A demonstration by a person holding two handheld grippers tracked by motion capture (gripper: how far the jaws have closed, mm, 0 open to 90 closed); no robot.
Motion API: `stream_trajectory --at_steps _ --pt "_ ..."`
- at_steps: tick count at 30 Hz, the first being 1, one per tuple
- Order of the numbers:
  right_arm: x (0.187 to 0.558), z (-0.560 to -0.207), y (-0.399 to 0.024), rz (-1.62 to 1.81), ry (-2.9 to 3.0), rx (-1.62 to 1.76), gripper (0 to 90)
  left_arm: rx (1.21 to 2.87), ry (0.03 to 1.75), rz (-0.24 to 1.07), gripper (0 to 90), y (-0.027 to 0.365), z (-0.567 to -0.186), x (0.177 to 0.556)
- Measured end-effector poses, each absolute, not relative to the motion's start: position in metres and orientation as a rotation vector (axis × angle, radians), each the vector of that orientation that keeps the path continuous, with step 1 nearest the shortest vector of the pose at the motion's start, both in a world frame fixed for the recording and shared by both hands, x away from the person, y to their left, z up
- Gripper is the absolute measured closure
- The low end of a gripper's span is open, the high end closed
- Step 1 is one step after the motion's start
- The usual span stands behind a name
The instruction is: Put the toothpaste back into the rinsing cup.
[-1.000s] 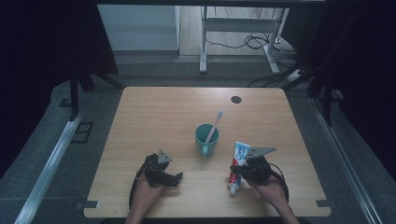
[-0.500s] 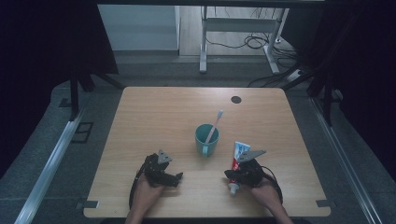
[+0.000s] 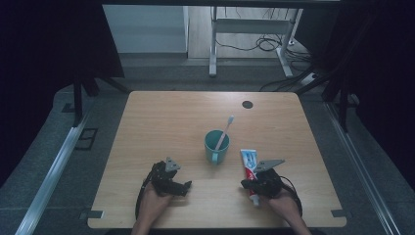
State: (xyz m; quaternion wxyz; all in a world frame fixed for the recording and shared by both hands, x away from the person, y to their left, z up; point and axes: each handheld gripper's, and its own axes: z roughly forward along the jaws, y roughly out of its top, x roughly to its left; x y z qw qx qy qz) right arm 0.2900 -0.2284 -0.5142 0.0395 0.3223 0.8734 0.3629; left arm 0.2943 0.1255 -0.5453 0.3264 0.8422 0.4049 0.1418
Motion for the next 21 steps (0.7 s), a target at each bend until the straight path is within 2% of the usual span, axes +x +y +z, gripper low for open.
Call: stream_trajectory --at_steps 21 --pt "0.287 -0.514 -0.256 1.096 2.643 1.052 85.3 2.207 1.061 0.371 0.2 0.126 -0.545 0.294"
